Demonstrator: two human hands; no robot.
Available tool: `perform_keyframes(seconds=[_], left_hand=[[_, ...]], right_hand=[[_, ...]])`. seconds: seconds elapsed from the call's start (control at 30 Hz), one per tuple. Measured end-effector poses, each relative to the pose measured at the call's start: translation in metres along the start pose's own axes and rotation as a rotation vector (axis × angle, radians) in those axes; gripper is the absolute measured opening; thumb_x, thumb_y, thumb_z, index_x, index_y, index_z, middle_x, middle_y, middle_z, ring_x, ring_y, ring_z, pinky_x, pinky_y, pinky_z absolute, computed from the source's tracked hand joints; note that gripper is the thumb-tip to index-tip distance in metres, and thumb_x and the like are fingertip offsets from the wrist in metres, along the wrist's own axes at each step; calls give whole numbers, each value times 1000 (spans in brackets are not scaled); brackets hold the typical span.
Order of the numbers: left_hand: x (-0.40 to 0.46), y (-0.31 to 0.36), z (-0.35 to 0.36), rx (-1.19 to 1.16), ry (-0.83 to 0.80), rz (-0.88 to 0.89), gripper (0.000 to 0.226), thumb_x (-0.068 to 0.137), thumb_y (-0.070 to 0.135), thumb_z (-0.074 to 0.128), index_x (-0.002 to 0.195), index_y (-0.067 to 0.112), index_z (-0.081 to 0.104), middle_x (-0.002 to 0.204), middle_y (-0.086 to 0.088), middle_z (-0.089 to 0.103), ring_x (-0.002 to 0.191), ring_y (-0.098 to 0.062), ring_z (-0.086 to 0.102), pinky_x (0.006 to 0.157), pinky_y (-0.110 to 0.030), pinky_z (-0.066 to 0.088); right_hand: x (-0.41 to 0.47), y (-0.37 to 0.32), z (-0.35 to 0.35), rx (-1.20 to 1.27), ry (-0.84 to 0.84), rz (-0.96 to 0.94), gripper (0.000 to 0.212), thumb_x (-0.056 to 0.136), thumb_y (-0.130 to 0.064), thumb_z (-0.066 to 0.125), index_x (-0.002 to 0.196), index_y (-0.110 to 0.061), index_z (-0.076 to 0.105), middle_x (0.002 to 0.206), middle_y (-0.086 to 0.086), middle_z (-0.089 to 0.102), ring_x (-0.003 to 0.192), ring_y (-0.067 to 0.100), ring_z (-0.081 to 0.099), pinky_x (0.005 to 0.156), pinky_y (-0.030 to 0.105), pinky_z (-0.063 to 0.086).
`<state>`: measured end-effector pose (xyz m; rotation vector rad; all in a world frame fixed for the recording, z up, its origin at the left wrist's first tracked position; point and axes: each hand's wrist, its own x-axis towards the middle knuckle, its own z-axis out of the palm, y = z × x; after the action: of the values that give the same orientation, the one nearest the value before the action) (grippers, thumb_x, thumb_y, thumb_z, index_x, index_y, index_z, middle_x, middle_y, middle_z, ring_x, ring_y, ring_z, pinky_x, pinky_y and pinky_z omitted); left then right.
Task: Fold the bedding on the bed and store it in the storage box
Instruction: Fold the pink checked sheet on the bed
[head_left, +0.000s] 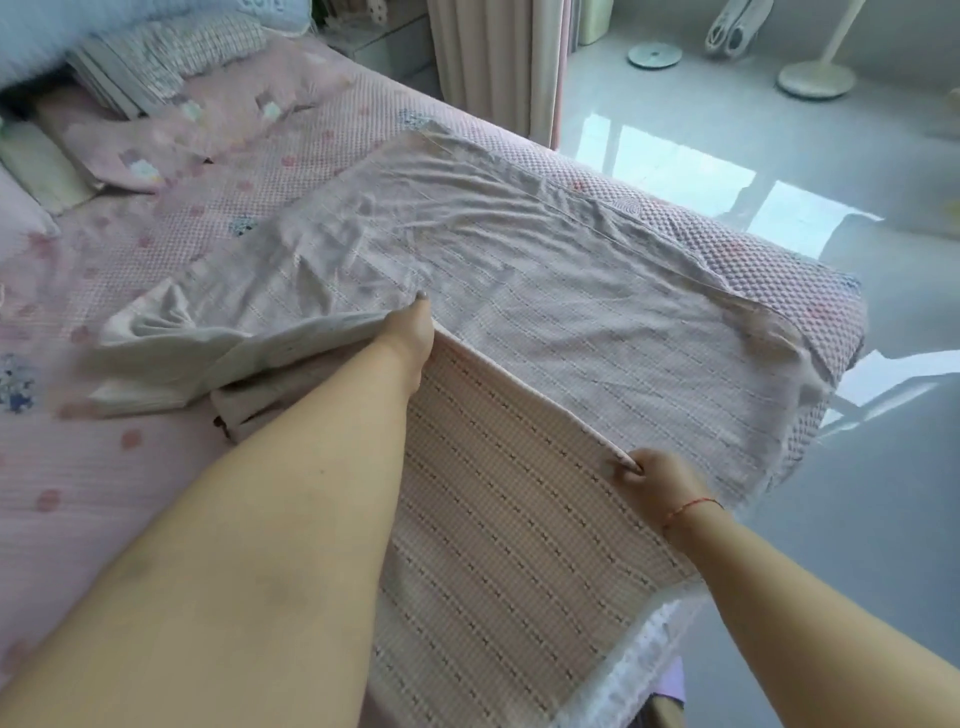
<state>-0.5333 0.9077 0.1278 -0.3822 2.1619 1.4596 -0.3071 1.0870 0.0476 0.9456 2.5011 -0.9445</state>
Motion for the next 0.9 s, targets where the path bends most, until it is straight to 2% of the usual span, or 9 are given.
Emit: perform_keyframes(seconds=[0.1, 0.17, 0.27, 0.47, 0.6, 0.67, 0.77, 0.8, 0.9], left_hand=[[11, 21, 44, 20, 25, -22, 59, 101, 46, 31, 149, 11, 34, 137, -3, 46, 116, -24, 42, 107, -47, 38], [18, 30, 69, 51, 39, -33, 58, 102, 45, 29, 148, 10, 35, 144, -4, 44, 121, -26, 42, 108, -47, 37], [34, 44, 104, 63, 55, -59, 60, 102, 47, 29, 150, 10, 32, 153, -6, 34, 135, -29, 36, 111, -48, 34], [55, 76, 159, 104, -11, -73, 69, 100, 58, 21, 152, 13, 28, 157, -4, 28, 142, -29, 28, 114, -51, 29], [73, 96, 185, 115, -5, -68, 70, 100, 58, 20, 152, 12, 26, 157, -6, 28, 140, -32, 32, 114, -48, 29], [79, 107, 202, 133, 1, -40, 69, 101, 56, 20, 152, 10, 24, 155, -9, 31, 136, -33, 36, 109, -45, 32], [91, 123, 228, 125, 18, 15, 65, 103, 51, 21, 150, 8, 29, 139, -3, 44, 112, -30, 53, 84, -37, 44], [97, 127, 235, 130, 18, 25, 64, 103, 51, 22, 149, 7, 32, 144, -6, 44, 111, -29, 54, 81, -35, 42], [111, 145, 272, 182, 42, 35, 67, 103, 51, 19, 149, 4, 31, 150, -13, 39, 123, -28, 46, 96, -38, 38]], right_hand=[[35, 20, -33, 0, -22, 8, 44, 92, -40, 51, 56, -16, 45, 53, -2, 45, 52, 16, 44, 51, 27, 31], [53, 30, -51, -21, -45, 11, 41, 92, -38, 51, 59, -15, 47, 56, 0, 47, 57, 18, 47, 54, 27, 33], [79, 48, -76, -35, -53, 20, 44, 92, -41, 52, 57, -15, 45, 54, 0, 44, 54, 16, 42, 51, 28, 28], [113, 70, -115, -37, -53, 66, 47, 96, -43, 46, 58, -17, 40, 54, -2, 42, 51, 12, 38, 48, 27, 25], [140, 74, -131, -15, -6, 74, 48, 97, -45, 43, 59, -17, 39, 56, 0, 42, 55, 17, 41, 53, 28, 27], [153, 78, -140, 21, 31, 68, 46, 97, -44, 44, 60, -17, 41, 58, 2, 45, 57, 18, 44, 54, 28, 29], [173, 83, -155, 60, 70, 62, 45, 97, -42, 44, 61, -17, 43, 59, 1, 47, 56, 17, 44, 53, 29, 30], [178, 85, -160, 46, 78, 65, 45, 97, -42, 44, 60, -17, 43, 57, 0, 46, 54, 15, 43, 51, 28, 30], [204, 103, -178, -30, 82, 89, 46, 98, -43, 41, 59, -19, 43, 57, -1, 47, 54, 14, 43, 48, 26, 28]])
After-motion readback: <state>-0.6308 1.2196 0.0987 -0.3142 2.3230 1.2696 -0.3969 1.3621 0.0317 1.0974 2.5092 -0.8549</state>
